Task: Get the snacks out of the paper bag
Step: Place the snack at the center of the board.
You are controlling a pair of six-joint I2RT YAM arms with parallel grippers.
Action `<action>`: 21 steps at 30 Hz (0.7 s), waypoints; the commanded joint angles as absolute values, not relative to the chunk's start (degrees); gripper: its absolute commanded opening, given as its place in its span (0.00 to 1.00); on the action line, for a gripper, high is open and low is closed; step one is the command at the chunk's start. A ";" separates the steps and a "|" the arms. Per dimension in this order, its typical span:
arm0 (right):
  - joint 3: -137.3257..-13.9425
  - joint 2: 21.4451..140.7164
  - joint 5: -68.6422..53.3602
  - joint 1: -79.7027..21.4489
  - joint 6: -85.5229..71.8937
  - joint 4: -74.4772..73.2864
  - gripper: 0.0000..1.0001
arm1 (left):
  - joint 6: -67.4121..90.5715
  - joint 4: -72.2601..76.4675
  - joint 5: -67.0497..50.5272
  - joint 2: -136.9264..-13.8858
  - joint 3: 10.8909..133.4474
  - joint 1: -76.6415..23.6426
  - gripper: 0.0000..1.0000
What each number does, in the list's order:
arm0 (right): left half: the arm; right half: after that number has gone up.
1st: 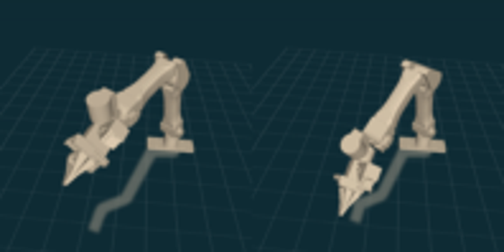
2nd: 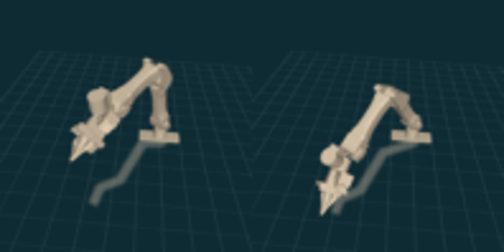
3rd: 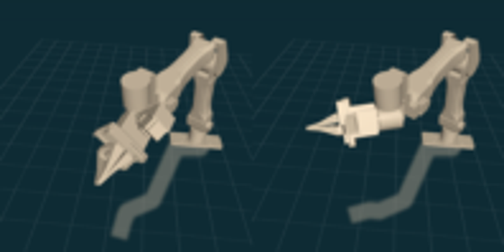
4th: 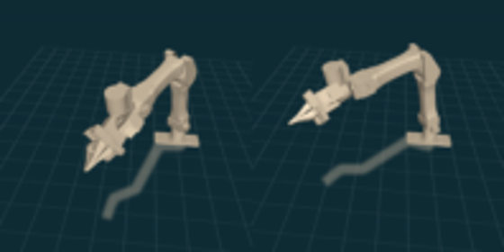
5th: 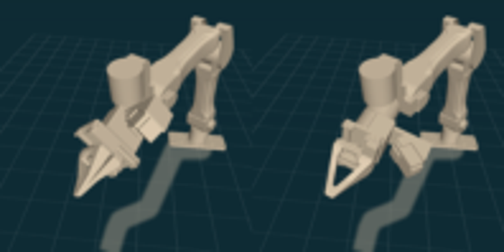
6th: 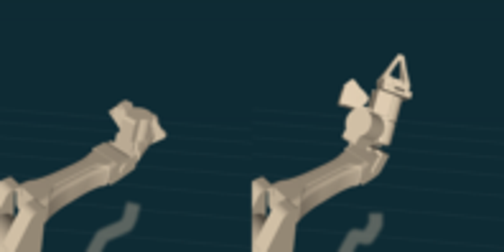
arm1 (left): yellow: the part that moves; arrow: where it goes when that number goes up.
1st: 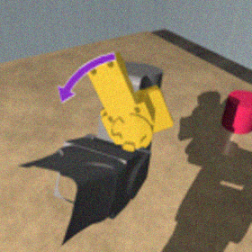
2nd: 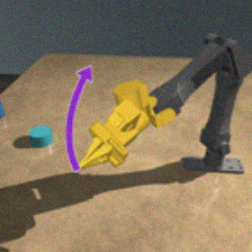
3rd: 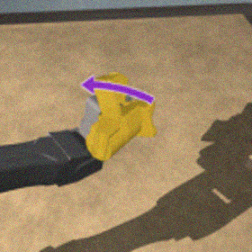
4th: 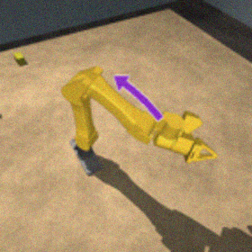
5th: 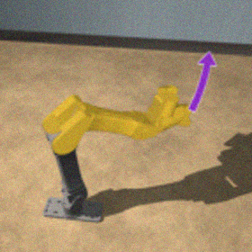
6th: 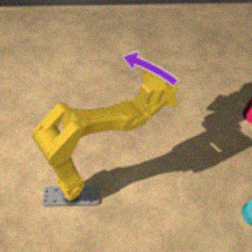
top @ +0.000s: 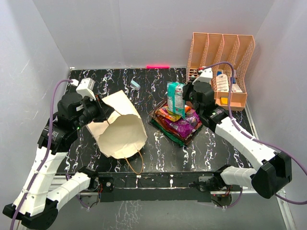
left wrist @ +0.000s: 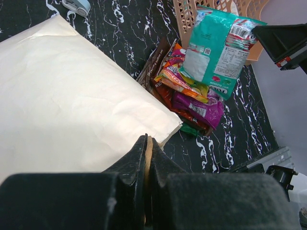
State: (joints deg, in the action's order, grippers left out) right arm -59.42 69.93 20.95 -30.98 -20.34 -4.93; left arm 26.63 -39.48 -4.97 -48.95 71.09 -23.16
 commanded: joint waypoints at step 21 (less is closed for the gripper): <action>-45.78 61.62 16.51 -19.89 -21.58 -8.43 0.07 | 26.63 -39.06 -5.71 -48.33 71.05 -23.27 0.00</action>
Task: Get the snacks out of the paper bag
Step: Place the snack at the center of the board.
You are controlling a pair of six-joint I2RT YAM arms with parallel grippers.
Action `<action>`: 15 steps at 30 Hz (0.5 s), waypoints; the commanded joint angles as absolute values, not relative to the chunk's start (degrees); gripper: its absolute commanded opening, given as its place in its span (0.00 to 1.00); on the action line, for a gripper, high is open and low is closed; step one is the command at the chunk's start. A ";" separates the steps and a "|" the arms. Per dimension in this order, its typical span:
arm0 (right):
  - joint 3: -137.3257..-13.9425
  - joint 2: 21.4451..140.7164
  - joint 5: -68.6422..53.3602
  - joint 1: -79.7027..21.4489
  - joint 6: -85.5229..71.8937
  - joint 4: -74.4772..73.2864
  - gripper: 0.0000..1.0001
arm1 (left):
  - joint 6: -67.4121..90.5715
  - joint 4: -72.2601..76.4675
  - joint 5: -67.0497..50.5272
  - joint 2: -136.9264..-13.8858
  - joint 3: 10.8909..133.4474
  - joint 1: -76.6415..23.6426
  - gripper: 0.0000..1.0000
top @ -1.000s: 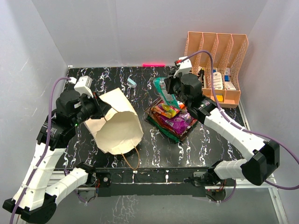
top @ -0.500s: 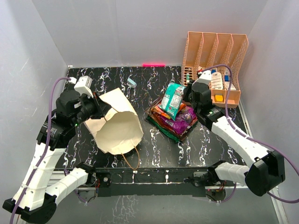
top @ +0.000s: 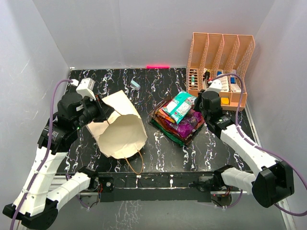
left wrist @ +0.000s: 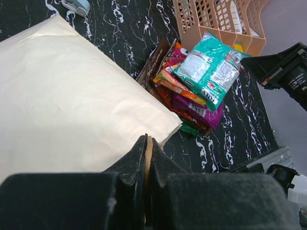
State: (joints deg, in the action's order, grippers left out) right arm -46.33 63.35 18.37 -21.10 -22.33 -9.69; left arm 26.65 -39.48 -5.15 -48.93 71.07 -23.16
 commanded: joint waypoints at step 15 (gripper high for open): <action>-35.04 56.69 15.70 -18.17 -25.48 -7.20 0.07 | 26.72 -39.79 -5.62 -47.59 71.49 -23.29 0.00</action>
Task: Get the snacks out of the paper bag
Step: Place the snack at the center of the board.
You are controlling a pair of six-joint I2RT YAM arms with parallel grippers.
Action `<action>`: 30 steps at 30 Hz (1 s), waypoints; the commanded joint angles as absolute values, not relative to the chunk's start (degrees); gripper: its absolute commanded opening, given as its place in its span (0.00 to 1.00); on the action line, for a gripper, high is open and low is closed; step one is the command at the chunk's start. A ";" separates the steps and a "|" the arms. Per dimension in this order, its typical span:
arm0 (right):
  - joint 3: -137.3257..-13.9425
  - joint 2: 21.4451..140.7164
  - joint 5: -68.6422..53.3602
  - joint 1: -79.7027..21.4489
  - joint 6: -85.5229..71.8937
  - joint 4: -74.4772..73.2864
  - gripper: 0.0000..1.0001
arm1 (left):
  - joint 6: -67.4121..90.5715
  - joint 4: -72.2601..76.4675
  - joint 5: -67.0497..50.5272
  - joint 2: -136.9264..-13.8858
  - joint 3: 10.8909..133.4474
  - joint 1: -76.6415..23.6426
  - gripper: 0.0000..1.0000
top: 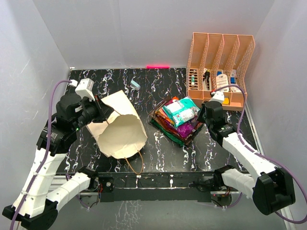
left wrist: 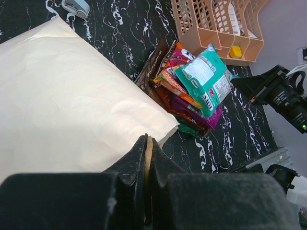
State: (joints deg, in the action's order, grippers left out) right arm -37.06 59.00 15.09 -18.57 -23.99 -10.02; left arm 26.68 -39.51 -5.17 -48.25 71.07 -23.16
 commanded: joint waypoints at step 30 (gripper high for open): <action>-40.39 46.45 -27.00 -25.73 -5.39 -0.43 0.58 | 25.75 -39.03 -5.83 -48.59 72.60 -23.29 0.00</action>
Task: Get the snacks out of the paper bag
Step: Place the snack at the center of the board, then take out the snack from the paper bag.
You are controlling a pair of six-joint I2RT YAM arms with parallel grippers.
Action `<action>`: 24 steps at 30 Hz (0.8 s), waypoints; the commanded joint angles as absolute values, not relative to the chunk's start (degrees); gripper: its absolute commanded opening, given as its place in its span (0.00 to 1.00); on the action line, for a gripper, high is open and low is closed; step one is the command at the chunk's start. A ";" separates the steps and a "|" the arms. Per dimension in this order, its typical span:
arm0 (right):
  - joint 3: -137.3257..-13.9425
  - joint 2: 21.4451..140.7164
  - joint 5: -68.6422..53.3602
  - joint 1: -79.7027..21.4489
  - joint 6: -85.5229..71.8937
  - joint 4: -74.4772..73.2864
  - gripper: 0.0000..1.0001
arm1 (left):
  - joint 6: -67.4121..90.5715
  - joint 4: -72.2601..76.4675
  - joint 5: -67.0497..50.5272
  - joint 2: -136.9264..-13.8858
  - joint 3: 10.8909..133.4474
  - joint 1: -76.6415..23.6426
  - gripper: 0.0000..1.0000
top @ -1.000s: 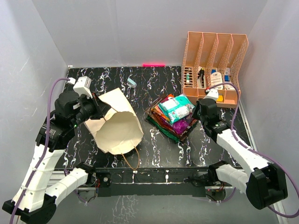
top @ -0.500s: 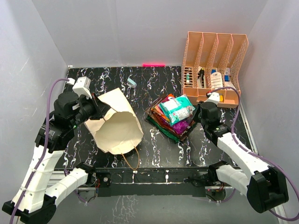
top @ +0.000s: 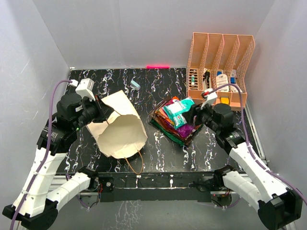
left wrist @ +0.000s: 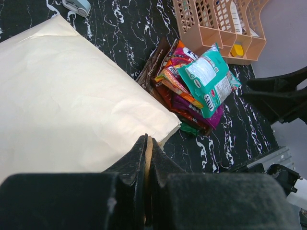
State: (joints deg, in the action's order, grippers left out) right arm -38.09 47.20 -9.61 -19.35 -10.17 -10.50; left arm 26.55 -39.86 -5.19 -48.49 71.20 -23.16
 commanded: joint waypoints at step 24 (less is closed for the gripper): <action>-59.40 94.82 2.19 -72.91 55.31 23.77 0.66 | 23.38 -38.65 -8.99 -45.13 71.20 -23.22 0.00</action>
State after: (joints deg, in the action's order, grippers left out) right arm -53.08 88.82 -0.01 -75.22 43.94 14.79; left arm 25.08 -39.59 -6.50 -46.65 71.18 -23.16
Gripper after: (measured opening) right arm 0.654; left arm 0.007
